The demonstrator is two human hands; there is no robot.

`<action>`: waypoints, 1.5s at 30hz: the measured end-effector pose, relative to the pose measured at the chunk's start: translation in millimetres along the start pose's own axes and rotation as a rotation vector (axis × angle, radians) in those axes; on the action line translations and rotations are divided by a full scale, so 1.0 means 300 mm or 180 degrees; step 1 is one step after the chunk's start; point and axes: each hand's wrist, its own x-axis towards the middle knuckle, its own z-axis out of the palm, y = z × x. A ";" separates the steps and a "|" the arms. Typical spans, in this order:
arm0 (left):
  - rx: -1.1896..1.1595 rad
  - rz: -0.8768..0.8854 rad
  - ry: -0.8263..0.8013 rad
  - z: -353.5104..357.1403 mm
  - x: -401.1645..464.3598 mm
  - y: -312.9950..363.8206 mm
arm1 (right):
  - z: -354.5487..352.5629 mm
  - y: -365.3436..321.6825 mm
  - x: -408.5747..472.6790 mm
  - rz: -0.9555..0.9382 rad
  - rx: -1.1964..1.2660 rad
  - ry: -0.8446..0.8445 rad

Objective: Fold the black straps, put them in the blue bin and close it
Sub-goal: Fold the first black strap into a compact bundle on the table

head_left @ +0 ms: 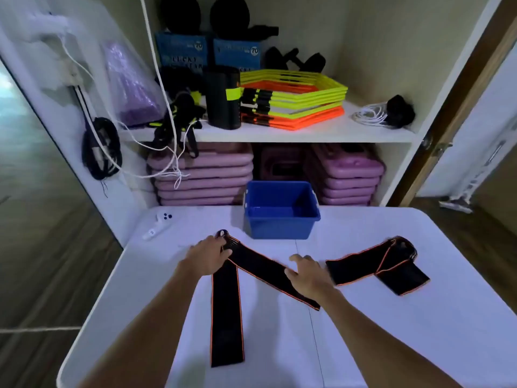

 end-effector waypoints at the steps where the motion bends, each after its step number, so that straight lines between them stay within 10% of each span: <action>1: -0.0002 -0.0049 -0.0002 0.006 -0.001 -0.003 | 0.000 -0.002 0.005 0.0034 0.0010 -0.0021; 20: -0.0402 -0.1030 0.0684 0.640 -0.157 0.027 | 0.130 0.300 0.180 -0.0628 -0.0807 -0.0735; 41: -0.1036 -0.0588 0.1235 0.695 -0.101 0.244 | 0.146 0.222 0.280 -0.0830 0.1059 -0.1358; 45: -0.2072 -0.1123 0.1652 0.680 -0.108 0.241 | 0.115 0.172 0.273 -0.0788 0.1281 -0.1645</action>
